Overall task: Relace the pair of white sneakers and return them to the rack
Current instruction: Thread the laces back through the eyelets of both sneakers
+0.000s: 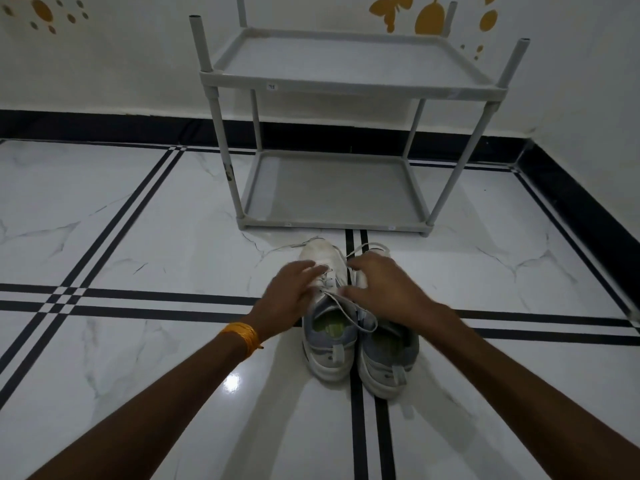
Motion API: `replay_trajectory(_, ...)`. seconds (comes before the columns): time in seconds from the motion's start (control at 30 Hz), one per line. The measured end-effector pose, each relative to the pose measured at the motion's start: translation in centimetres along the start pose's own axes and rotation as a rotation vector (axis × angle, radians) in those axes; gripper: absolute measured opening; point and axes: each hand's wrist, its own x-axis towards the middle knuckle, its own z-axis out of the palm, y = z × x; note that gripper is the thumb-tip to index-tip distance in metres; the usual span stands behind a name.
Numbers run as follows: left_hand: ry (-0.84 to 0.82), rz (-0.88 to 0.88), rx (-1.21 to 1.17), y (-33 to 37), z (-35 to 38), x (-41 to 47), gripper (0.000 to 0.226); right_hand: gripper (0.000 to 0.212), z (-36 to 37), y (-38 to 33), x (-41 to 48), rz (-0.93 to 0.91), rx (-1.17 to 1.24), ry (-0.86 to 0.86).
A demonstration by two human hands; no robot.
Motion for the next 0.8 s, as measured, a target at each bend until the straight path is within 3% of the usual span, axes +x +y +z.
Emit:
replay_trajectory(0.07, -0.069, 0.036, 0.006, 0.4, 0.5, -0.1, 0.037, 0.039, 1.7, -1.2, 0.4, -0.022, -0.112, -0.106)
replay_trajectory(0.17, -0.025, 0.002, -0.045, 0.7, 0.6, -0.1, 0.044, 0.019, 3.5, -1.5, 0.3, -0.037, -0.32, -0.144)
replay_trajectory(0.23, 0.0, -0.015, -0.026, 0.7, 0.6, 0.0, 0.029, 0.018, 3.9, -1.2, 0.2, -0.011, -0.37, -0.133)
replay_trajectory(0.4, 0.034, -0.013, 0.106, 0.5, 1.7, -0.5, 0.032, 0.009, 4.5, -0.1, 0.7, 0.047, -0.172, -0.06)
replay_trajectory(0.5, 0.075, -0.073, 0.105, 0.9, 2.1, -0.4, 0.022, 0.018, 4.6, 0.4, 0.7, 0.085, -0.038, 0.006)
replay_trajectory(0.67, 0.222, -0.318, -0.146, 1.7, 1.9, 0.7, 0.038, 0.009, 5.3, 0.1, 0.2, -0.001, -0.105, 0.041)
replay_trajectory(0.8, 0.184, -0.404, -0.008, 1.5, 0.7, 1.3, 0.043, 0.014, 5.1, 0.4, -0.8, -0.03, -0.196, 0.019)
